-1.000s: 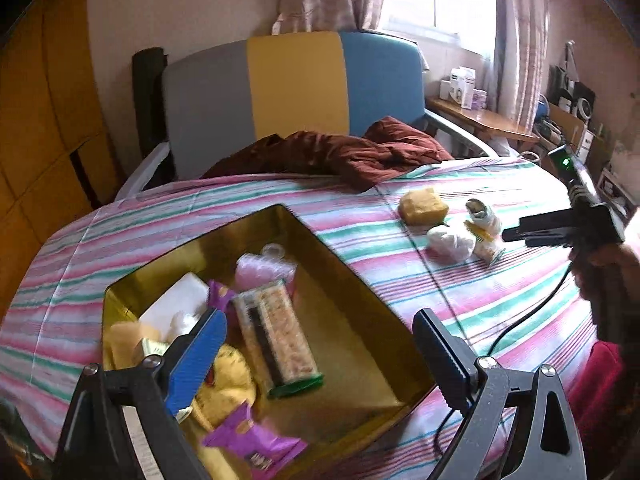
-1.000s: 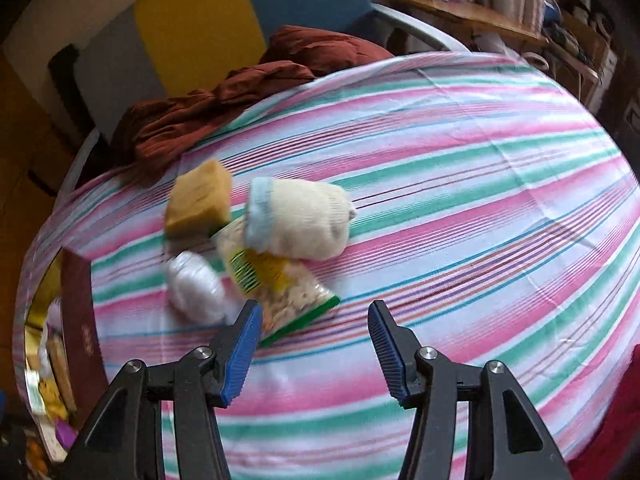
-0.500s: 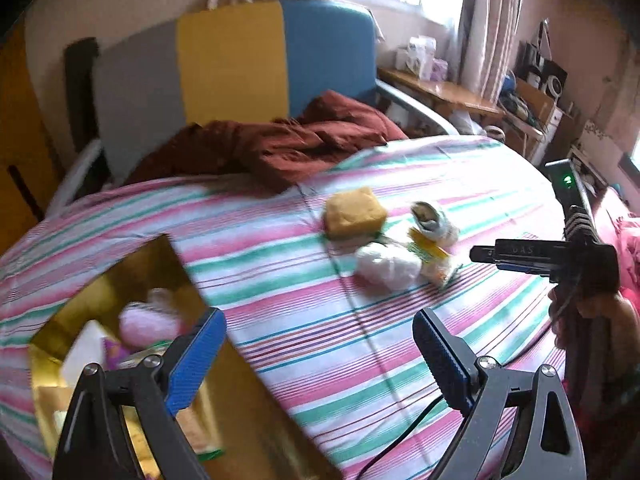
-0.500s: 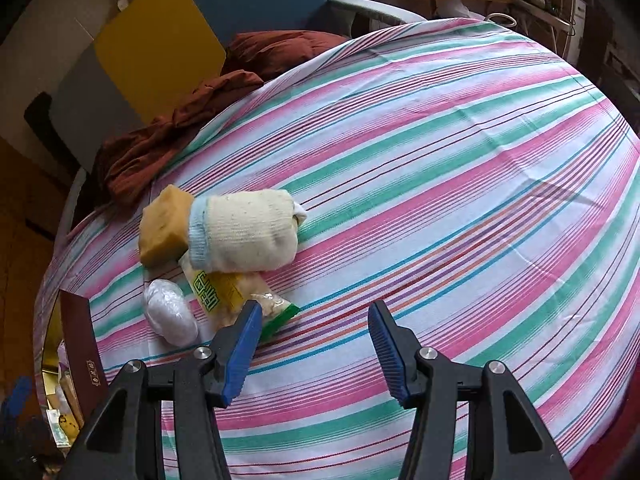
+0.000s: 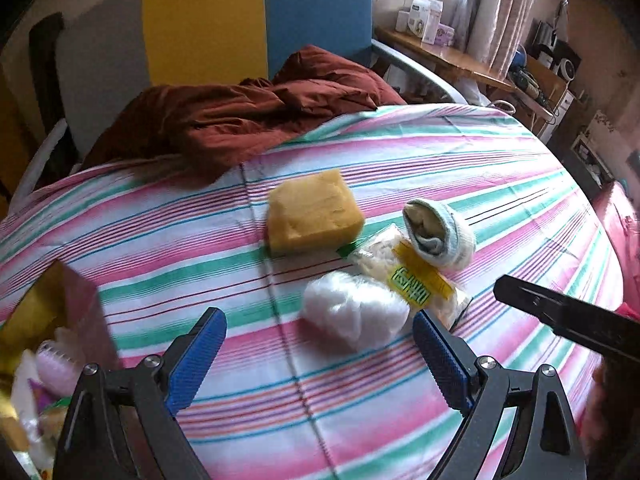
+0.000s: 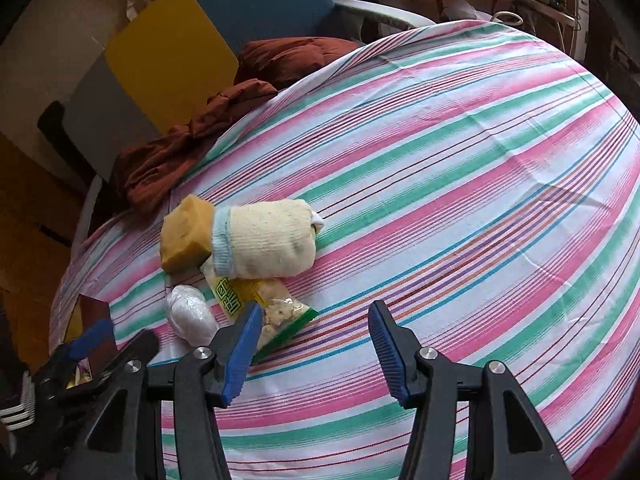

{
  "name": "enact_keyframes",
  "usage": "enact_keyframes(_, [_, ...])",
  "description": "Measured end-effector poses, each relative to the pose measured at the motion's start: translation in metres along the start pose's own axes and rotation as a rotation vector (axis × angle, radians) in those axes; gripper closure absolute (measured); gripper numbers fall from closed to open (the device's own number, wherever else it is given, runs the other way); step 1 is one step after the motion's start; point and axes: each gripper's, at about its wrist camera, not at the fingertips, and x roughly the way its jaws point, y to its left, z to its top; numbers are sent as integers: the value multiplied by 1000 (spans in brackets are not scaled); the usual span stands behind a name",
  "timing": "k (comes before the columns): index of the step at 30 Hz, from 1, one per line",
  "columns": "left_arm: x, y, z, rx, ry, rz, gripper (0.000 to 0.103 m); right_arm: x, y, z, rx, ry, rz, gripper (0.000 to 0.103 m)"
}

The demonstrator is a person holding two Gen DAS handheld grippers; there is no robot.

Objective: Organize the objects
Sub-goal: 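Move both open grippers toward the items left on the striped sheet, then grasp the plastic-wrapped white bundle with left gripper while right gripper grasps the cream knit glove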

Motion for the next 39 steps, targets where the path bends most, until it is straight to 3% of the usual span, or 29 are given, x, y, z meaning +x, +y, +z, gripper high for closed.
enact_keyframes(4, [21, -5, 6, -9, 24, -22, 8, 0, -3, 1, 18, 4, 13, 47])
enact_keyframes(7, [36, 0, 6, -31, 58, -19, 15, 1, -4, 1, 30, -1, 12, 47])
enact_keyframes(9, [45, 8, 3, -62, 99, -14, 39, 2, -5, 2, 31, 2, 12, 47])
enact_keyframes(12, [44, 13, -2, -43, 64, 7, 51, 3, -5, 2, 30, 3, 10, 47])
enact_keyframes(16, [44, 15, -3, -42, 57, 3, 52, 6, -4, 1, 24, 10, -1, 47])
enact_keyframes(24, [41, 23, -4, -97, 60, -117, 24, 15, -7, 1, 20, 32, -31, 47])
enact_keyframes(32, [29, 40, 1, -225, 68, -162, 22, 16, -5, 1, 13, 40, -33, 47])
enact_keyframes(39, [31, 44, 8, -222, 75, -131, 35, 16, -5, 1, 17, 35, -31, 47])
